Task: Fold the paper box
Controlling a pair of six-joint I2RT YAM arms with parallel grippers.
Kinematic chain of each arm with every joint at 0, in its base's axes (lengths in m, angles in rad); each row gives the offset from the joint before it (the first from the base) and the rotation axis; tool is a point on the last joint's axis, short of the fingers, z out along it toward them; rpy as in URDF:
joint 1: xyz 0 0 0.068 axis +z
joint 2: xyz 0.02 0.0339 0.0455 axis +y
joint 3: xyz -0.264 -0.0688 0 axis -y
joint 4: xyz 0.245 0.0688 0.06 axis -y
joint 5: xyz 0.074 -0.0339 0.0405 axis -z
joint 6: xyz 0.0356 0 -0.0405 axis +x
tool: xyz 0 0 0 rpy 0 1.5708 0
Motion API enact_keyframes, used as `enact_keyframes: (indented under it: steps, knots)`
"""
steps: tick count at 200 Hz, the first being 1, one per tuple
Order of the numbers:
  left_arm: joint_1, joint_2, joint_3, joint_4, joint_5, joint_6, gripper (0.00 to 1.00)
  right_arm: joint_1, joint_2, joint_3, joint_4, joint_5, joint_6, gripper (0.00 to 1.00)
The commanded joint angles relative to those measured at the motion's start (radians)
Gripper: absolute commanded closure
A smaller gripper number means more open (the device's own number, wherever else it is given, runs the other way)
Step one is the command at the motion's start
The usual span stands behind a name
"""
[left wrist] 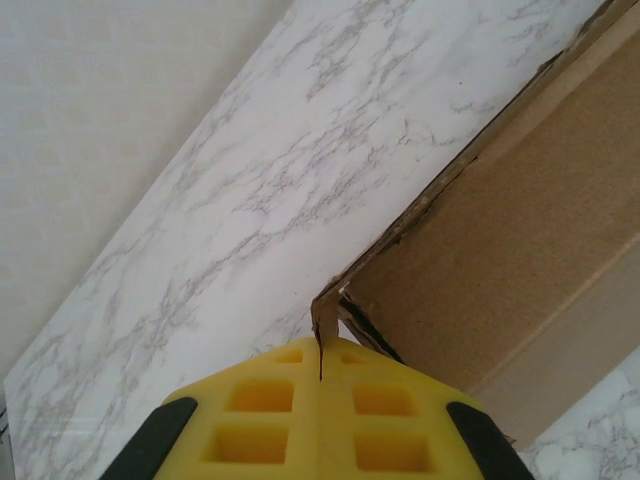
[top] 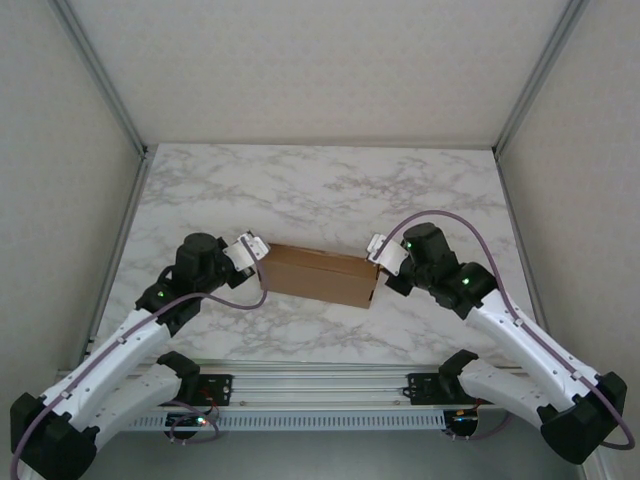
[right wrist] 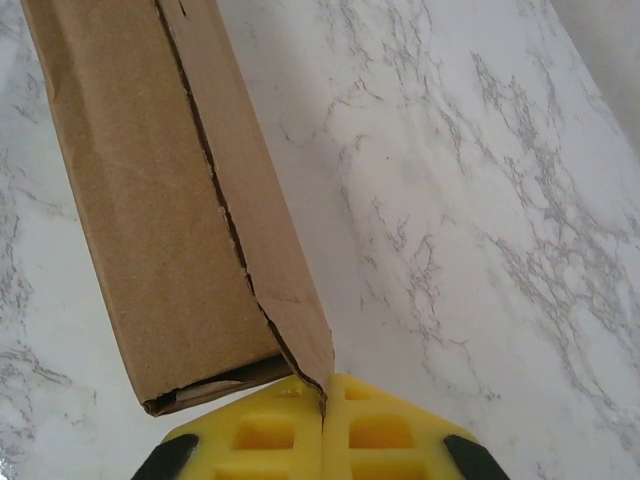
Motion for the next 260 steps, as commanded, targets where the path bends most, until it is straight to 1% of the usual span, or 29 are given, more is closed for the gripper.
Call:
enact_keyframes:
  steps: [1,25,60,97,117,136,158,172,199,214,260]
  knots:
    - [0.0,-0.028,-0.009,0.014,0.051,-0.052,1.0,0.013,0.023,0.048,-0.022,0.006,0.029,1.0]
    - [-0.002,-0.05,-0.006,0.038,0.032,-0.12,1.0,0.017,0.045,0.07,-0.03,-0.006,0.068,1.0]
    - [-0.002,-0.068,0.016,0.062,0.008,-0.276,1.0,0.02,0.083,0.103,-0.013,0.005,0.127,1.0]
    - [-0.002,-0.077,0.025,0.073,0.053,-0.444,1.0,0.02,0.142,0.135,0.022,0.038,0.108,1.0]
    - [-0.002,-0.076,0.02,0.077,0.04,-0.519,1.0,0.017,0.185,0.18,0.002,0.058,0.095,1.0]
    - [-0.002,-0.082,0.02,0.076,0.04,-0.59,1.0,0.017,0.221,0.226,-0.021,0.039,0.116,0.99]
    - [-0.001,-0.099,0.018,0.075,0.057,-0.638,1.0,0.017,0.265,0.266,-0.041,0.009,0.149,0.98]
    - [-0.002,-0.107,0.02,0.07,0.056,-0.666,1.0,0.016,0.294,0.289,-0.053,0.011,0.168,0.98]
    - [-0.002,-0.105,0.015,0.065,0.022,-0.756,1.0,0.016,0.337,0.333,-0.083,0.009,0.211,0.98]
    - [-0.002,-0.089,0.008,0.065,0.006,-0.796,1.0,0.014,0.362,0.353,-0.098,0.0,0.232,0.97]
    - [-0.002,-0.056,0.023,0.041,-0.042,-0.857,1.0,0.013,0.411,0.419,-0.165,-0.036,0.246,0.95]
